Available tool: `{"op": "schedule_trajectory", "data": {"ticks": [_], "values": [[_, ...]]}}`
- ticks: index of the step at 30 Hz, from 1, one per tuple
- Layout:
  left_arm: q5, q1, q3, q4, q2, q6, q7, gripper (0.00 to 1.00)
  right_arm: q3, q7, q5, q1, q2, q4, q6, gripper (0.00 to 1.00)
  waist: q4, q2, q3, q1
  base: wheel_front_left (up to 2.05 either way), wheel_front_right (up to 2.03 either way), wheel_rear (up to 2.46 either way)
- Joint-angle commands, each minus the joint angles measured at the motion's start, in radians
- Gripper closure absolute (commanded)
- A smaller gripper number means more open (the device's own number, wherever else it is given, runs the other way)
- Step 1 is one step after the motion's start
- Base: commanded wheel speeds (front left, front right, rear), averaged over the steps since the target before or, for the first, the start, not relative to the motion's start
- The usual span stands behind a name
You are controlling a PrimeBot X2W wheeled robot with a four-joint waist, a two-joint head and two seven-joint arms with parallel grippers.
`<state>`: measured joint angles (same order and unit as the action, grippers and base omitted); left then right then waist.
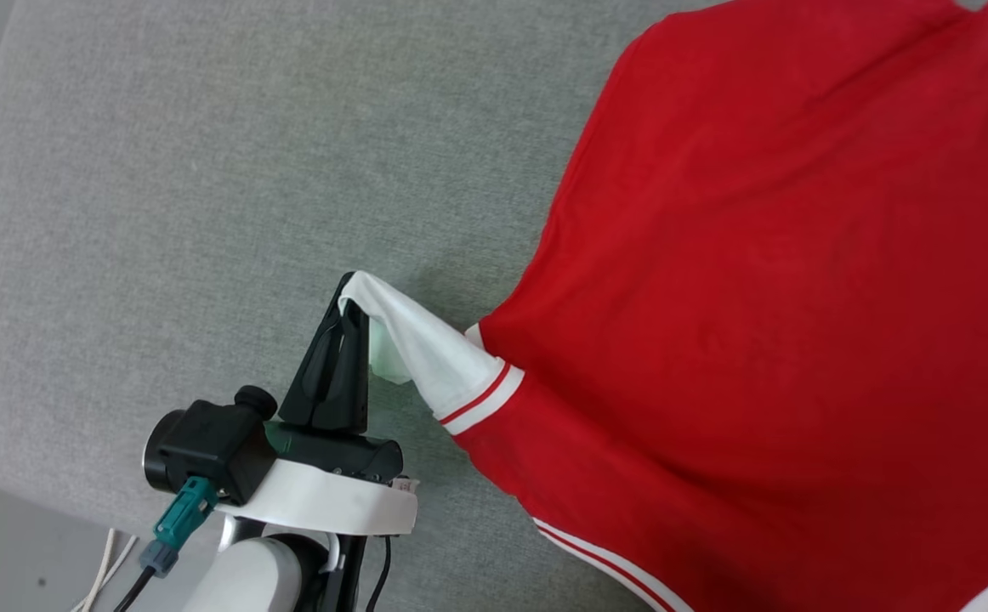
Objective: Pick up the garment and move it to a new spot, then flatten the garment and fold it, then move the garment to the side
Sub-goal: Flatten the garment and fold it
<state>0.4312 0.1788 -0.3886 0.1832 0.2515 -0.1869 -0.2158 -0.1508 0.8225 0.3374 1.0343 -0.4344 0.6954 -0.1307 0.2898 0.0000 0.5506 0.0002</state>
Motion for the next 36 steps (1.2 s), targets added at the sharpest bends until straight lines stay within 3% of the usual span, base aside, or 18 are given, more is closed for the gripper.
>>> {"op": "schedule_trajectory", "data": {"ticks": [1,3,4,5,6,13,21,25,30,36], "values": [[-0.001,0.018,0.0,-0.008,-0.002,0.004,-0.009,1.0,-0.009,0.026,-0.012,-0.009,0.021,0.044,0.0,0.0,0.025,0.0,0.025,-0.0002,0.0,0.0,0.0],[0.001,0.021,-0.001,-0.019,-0.004,0.008,-0.013,1.0,-0.028,0.064,-0.036,-0.027,0.035,0.092,0.0,0.0,0.027,0.0,0.023,-0.0002,0.0,0.0,0.0],[0.001,0.022,0.0,-0.024,-0.005,0.009,-0.015,1.0,-0.038,0.081,-0.047,-0.034,0.043,0.113,0.0,0.21,0.027,0.0,0.02,-0.0002,0.0,0.0,0.0],[0.002,0.022,0.0,-0.03,-0.005,0.009,-0.017,1.0,-0.048,0.099,-0.06,-0.044,0.048,0.13,0.001,0.86,0.026,0.0,0.013,-0.0002,0.0,0.0,0.0],[0.004,0.02,0.001,-0.036,-0.004,0.009,-0.017,1.0,-0.06,0.115,-0.071,-0.05,0.05,0.144,0.001,1.0,0.024,0.0,0.005,-0.0002,0.0,0.0,0.0],[0.021,-0.014,0.012,-0.08,0.007,0.0,-0.01,1.0,-0.046,0.093,-0.143,-0.026,0.027,0.096,0.0,1.0,-0.011,0.0,-0.091,-0.0002,0.0,0.0,0.0],[0.044,-0.101,0.048,-0.113,0.051,-0.034,0.025,1.0,0.12,0.078,-0.1,-0.106,-0.024,-0.082,0.0,1.0,-0.115,0.0,-0.275,-0.0002,0.0,0.0,0.0],[0.059,-0.173,0.073,-0.115,0.08,-0.058,0.045,1.0,0.177,0.092,-0.03,-0.266,-0.066,-0.214,0.0,1.0,-0.183,0.0,-0.369,-0.0002,0.0,0.0,0.0],[0.082,-0.255,0.1,-0.097,0.109,-0.085,0.072,1.0,0.139,0.126,0.046,-0.56,-0.097,-0.393,0.0,1.0,-0.262,0.0,-0.441,-0.0002,0.0,0.0,0.0],[0.098,-0.305,0.115,-0.083,0.127,-0.101,0.095,1.0,0.054,0.144,0.084,-0.892,-0.029,-0.526,0.0,1.0,-0.314,0.0,-0.473,-0.0002,0.0,0.0,0.0]]}}
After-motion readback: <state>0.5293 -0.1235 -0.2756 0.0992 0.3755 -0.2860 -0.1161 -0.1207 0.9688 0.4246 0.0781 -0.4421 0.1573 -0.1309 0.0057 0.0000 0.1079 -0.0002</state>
